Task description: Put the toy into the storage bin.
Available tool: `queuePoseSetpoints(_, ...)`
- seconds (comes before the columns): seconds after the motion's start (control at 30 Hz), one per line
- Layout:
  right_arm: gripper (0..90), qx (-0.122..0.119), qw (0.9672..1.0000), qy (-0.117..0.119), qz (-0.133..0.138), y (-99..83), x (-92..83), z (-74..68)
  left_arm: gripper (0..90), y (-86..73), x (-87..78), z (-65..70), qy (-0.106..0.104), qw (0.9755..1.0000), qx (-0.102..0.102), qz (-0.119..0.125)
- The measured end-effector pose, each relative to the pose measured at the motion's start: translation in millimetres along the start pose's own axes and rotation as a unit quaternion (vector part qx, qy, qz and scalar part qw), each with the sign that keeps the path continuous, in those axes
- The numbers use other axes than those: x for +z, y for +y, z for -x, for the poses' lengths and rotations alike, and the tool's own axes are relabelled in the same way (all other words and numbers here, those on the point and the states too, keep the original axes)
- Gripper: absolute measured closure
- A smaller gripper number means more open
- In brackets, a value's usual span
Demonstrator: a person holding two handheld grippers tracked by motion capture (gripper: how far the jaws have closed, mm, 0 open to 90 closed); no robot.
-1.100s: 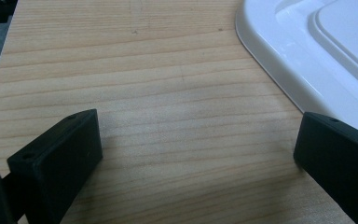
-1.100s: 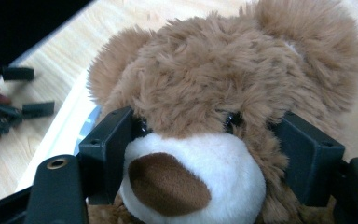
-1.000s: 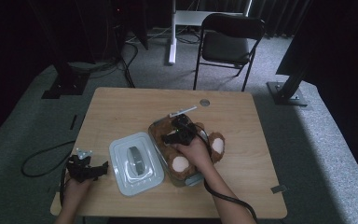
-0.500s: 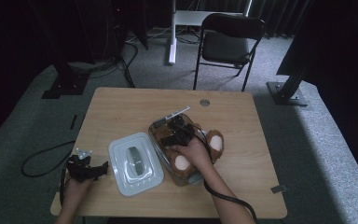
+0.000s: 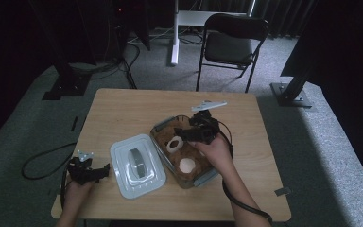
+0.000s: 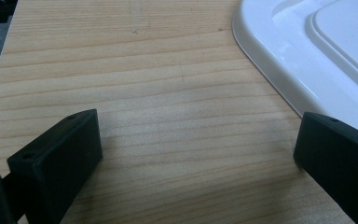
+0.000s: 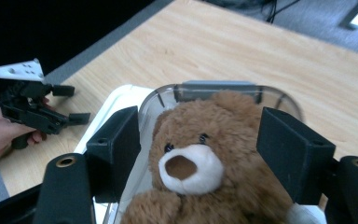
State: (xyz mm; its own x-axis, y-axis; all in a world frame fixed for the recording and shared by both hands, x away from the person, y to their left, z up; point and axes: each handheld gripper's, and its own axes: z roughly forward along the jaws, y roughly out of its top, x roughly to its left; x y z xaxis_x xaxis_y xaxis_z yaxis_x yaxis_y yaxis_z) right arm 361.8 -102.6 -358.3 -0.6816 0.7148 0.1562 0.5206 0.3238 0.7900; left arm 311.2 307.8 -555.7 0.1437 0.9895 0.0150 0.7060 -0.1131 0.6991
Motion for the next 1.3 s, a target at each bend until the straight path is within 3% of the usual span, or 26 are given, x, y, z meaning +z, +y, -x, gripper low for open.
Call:
queuePoseSetpoints(0.33,29.3,0.002,0.9994,-0.008,0.035,-16.5,-51.4,15.7,1.6,0.0,0.0,0.0,0.0,1.0,0.0,0.0)
queuePoseSetpoints(0.7,37.1,0.01,0.9984,-0.007,0.055,-49.2,-82.5,27.2,1.6,0.0,0.0,0.0,0.0,1.0,0.0,0.0)
queuePoseSetpoints(0.83,45.1,0.006,0.9988,-0.004,0.048,-62.0,-85.6,30.7,1.6,0.0,-0.1,0.0,0.0,1.0,0.0,-0.001)
queuePoseSetpoints(0.87,53.1,0.007,0.999,-0.002,0.043,-69.4,-85.5,31.9,1.6,0.0,-0.1,0.0,0.0,1.0,0.0,-0.001)
queuePoseSetpoints(0.93,53.1,0.007,0.999,-0.002,0.043,-69.4,-85.5,31.9,1.6,0.0,-0.1,0.0,0.0,1.0,0.0,-0.001)
queuePoseSetpoints(0.97,56.6,0.008,0.9996,0.001,0.028,-78.0,-80.2,35.9,1.6,0.1,-0.1,0.0,0.0,1.0,0.0,-0.001)
queuePoseSetpoints(1.07,57.7,0.014,0.9998,0.002,0.016,-81.8,-73.7,40.2,1.6,0.0,-0.1,0.1,0.0,1.0,0.0,-0.001)
queuePoseSetpoints(1.1,59.7,0.016,0.9999,0.001,0.0,-84.9,-65.3,44.0,1.6,0.0,-0.1,0.1,0.0,1.0,0.0,-0.001)
queuePoseSetpoints(1.3,64.2,0.035,0.9993,0.006,-0.012,-89.3,-48.5,54.3,1.6,0.0,-0.1,0.1,0.0,1.0,0.0,-0.001)
